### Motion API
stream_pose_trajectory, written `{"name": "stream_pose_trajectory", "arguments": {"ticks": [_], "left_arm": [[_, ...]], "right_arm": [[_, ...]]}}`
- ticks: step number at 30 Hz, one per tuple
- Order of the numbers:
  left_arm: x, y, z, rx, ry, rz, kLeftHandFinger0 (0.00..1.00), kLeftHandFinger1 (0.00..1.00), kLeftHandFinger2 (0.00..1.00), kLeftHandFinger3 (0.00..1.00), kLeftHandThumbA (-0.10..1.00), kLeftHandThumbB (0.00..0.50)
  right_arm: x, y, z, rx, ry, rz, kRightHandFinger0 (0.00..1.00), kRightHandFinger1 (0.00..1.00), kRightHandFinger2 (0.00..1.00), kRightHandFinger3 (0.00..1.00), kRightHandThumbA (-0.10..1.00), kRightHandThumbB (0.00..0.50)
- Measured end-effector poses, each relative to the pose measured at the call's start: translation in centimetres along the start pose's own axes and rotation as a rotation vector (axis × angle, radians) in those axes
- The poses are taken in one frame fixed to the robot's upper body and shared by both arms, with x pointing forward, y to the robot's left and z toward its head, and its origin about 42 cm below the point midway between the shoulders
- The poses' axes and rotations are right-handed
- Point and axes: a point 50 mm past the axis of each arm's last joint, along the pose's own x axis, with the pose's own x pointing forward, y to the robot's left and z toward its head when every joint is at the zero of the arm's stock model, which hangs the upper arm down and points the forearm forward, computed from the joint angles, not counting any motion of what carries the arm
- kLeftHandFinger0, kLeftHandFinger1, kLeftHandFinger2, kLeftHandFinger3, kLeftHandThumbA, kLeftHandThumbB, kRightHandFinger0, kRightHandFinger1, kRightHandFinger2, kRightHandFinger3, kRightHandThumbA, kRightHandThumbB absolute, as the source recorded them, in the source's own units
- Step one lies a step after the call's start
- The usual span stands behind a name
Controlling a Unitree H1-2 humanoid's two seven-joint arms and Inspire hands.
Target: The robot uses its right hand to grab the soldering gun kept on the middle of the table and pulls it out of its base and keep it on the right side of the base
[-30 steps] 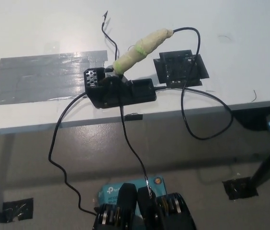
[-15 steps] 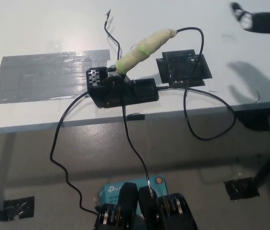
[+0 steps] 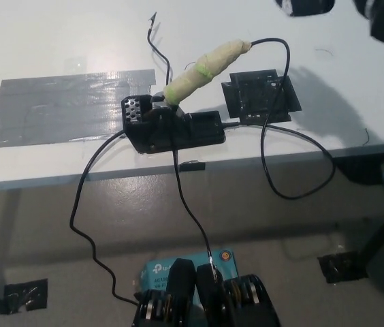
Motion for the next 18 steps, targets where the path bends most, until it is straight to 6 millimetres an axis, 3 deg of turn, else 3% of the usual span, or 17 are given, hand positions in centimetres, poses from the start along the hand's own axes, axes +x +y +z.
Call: {"name": "stream_pose_trajectory", "arguments": {"ticks": [8,13,18], "left_arm": [[0.2,-0.1,0.3,0.018,0.003,-0.01,1.0,1.0,1.0,1.0,0.54,0.286],[0.3,-0.3,0.6,0.028,0.004,-0.017,1.0,1.0,1.0,1.0,0.54,0.291],[0.4,-0.3,0.8,0.041,0.002,-0.017,1.0,1.0,1.0,1.0,0.54,0.299]], "right_arm": [[2.0,2.6,0.7,-0.062,0.0,0.09,1.0,1.0,1.0,1.0,0.31,0.248],[3.3,4.3,0.6,-0.101,0.019,0.143,1.0,1.0,1.0,1.0,0.36,0.292],[4.3,6.1,1.1,-0.143,0.018,0.183,1.0,1.0,1.0,1.0,0.34,0.254]]}}
